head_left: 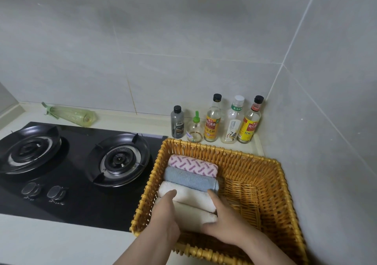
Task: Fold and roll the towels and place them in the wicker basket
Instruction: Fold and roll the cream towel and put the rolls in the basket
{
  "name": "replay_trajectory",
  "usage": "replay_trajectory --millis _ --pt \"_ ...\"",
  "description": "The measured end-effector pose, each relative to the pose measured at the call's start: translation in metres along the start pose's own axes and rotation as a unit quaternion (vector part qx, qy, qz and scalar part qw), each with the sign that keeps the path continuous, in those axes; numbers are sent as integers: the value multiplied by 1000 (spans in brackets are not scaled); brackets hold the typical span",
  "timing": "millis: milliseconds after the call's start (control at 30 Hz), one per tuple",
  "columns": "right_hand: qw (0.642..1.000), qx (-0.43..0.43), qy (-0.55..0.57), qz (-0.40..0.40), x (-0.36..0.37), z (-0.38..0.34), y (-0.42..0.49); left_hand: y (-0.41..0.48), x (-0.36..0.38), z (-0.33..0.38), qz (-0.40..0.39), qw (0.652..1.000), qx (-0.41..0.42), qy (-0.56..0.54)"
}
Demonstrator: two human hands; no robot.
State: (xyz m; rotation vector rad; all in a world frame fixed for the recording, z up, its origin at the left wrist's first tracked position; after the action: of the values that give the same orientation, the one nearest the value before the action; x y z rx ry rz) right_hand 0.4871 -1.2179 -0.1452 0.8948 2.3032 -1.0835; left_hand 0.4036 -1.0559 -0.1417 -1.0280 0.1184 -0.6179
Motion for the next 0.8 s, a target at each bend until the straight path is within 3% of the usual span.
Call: replay_trajectory --millis 233,367,433,500,600,800 --pt "986 4 165 24 -32 0 -18 -46 -12 52 -116 984 124 63" --pt "975 -29 212 63 -53 -15 -25 -78 -22 99 -162 944 252 134" --pt "973 -57 212 73 -59 -30 -28 -92 -31 118 -146 911 329 202" --pt "974 -78 203 65 -60 -46 -26 -101 -42 128 -106 851 402 321" --pt "973 -101 202 50 -56 -66 -24 -101 -60 127 -74 786 429 439" --pt "971 -133 195 41 -35 -102 -36 -103 -112 124 -42 796 420 435"
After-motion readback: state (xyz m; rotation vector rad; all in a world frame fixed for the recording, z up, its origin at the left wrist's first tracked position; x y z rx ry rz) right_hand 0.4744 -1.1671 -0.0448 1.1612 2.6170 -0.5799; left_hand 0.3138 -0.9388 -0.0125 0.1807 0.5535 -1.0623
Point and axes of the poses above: each hand's wrist, its own y-axis towards the middle knuckle, its own x-axis out of the palm, z = x × y, the point moved 9 cm from there along y, towards the middle knuckle, and after that the axes turned 3 degrees about -z, right-handed, at the moved point
